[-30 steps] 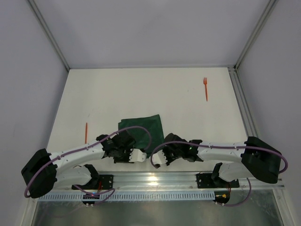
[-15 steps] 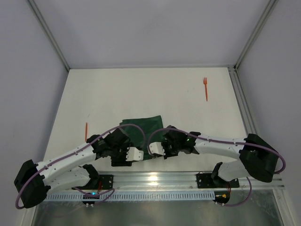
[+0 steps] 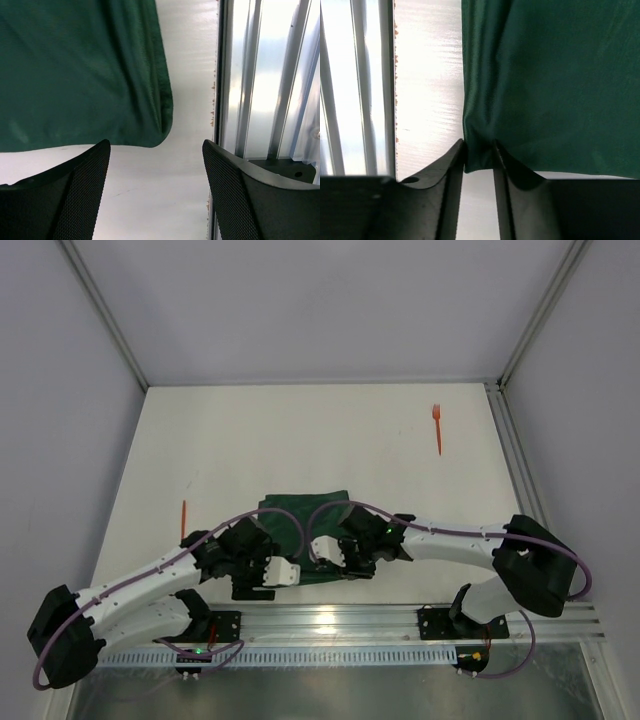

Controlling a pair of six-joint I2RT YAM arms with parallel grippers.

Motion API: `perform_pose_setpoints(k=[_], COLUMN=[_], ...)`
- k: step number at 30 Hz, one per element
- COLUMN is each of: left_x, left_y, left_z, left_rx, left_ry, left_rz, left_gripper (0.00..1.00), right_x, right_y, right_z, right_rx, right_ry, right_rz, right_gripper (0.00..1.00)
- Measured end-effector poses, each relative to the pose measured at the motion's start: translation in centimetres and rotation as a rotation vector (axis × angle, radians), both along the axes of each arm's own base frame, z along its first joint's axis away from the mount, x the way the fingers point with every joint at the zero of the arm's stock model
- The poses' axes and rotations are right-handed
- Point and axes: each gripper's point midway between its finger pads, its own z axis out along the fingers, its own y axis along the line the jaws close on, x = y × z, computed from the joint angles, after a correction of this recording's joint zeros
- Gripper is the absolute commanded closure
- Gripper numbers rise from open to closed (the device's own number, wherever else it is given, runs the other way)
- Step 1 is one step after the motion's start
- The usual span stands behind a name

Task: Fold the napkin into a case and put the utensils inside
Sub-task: Pick up the lower triangle-folded napkin from the center of the board.

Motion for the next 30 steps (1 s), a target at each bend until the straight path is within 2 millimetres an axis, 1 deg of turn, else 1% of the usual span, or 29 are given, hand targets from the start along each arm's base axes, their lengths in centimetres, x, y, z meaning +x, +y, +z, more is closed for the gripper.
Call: perform_pose_setpoints(k=[1,4,7,9,11,12,14,15,16,17,18,19,21,23,25,30], left_x=[-0.2,-0.7,-0.9,-1.0,-1.1,-1.1,-1.2,-1.3,-1.4,-1.5,-1.5,-1.6,-1.6,-1.7,-1.7,-2.1], left_y=[0.1,0.4,0.3,0.0,-0.3,-0.5,-0.8,-0.8,-0.9,-0.9,-0.9,-1.0,-1.0,-1.0,-1.0,-1.2], left_z=[-0.4,-1.3,-1.6,-1.4,-1.1,-1.0,-0.9,-0.9,-0.8,-0.8,-0.9,-0.9,-0.9,-0.9,-1.0,-1.4], left_rx=[0.014,0.048,0.049,0.036,0.021,0.012,0.001,-0.002,-0.007,-0.009,-0.009,-0.011,-0.011,-0.010,-0.009,0.000], left_ry=[0.008,0.028,0.043,0.052,0.058,0.060,0.069,0.074,0.079,0.082,0.085,0.087,0.090,0.093,0.097,0.116], left_rz=[-0.013,-0.042,-0.051,-0.053,-0.055,-0.057,-0.062,-0.064,-0.066,-0.068,-0.069,-0.070,-0.072,-0.076,-0.082,-0.119], left_gripper=[0.24,0.29,0.29,0.29,0.29,0.30,0.30,0.30,0.30,0.31,0.31,0.31,0.31,0.32,0.32,0.31], right_x=[0.0,0.0,0.1,0.3,1.1,2.0,4.6,6.9,8.5,10.6,12.2,13.4,16.0,17.9,18.9,20.2], right_y=[0.0,0.2,0.7,1.3,1.7,1.8,1.5,0.6,0.0,-1.0,-1.7,-2.1,-2.5,-2.6,-2.6,-2.0], right_z=[0.0,0.3,1.5,3.3,5.5,6.7,8.7,9.6,10.0,10.1,10.0,9.8,9.2,8.2,7.0,4.2], right_rx=[0.001,0.010,0.057,0.128,0.215,0.262,0.343,0.384,0.403,0.413,0.412,0.408,0.401,0.399,0.391,0.352], right_ry=[0.003,0.009,0.003,-0.015,-0.039,-0.045,-0.046,-0.033,-0.022,0.000,0.025,0.051,0.114,0.164,0.206,0.279], right_rz=[-0.004,-0.023,-0.051,-0.085,-0.157,-0.225,-0.393,-0.525,-0.617,-0.745,-0.843,-0.913,-1.045,-1.140,-1.206,-1.290], right_gripper=[0.59,0.55,0.53,0.48,0.45,0.45,0.48,0.50,0.51,0.52,0.53,0.53,0.53,0.54,0.54,0.53])
